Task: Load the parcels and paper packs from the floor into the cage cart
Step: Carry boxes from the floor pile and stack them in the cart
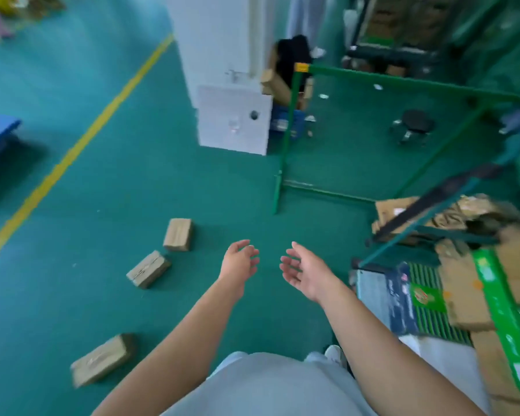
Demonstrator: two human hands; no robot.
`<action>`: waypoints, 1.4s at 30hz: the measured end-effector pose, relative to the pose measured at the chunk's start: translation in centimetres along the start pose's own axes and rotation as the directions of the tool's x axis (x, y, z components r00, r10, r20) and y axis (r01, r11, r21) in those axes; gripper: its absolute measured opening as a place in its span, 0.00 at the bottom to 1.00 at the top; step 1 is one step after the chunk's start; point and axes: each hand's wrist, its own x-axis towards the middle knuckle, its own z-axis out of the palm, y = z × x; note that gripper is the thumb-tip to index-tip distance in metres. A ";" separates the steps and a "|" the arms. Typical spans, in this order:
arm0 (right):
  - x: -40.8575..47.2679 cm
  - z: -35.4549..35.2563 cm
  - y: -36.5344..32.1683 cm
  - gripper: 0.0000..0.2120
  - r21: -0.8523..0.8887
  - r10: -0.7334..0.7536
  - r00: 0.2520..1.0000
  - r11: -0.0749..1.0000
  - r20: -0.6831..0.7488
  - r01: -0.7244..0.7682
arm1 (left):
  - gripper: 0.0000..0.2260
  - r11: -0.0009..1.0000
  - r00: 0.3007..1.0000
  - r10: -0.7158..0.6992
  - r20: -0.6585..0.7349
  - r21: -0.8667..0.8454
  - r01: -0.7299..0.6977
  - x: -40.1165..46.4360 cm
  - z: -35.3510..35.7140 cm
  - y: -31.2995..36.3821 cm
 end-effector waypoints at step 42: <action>48.5 48.7 -12.8 0.11 -0.899 0.390 0.912 0.433 0.127 -0.061 | 0.13 0.608 0.737 -0.543 -0.403 -0.794 0.014 43.6 -25.7 18.3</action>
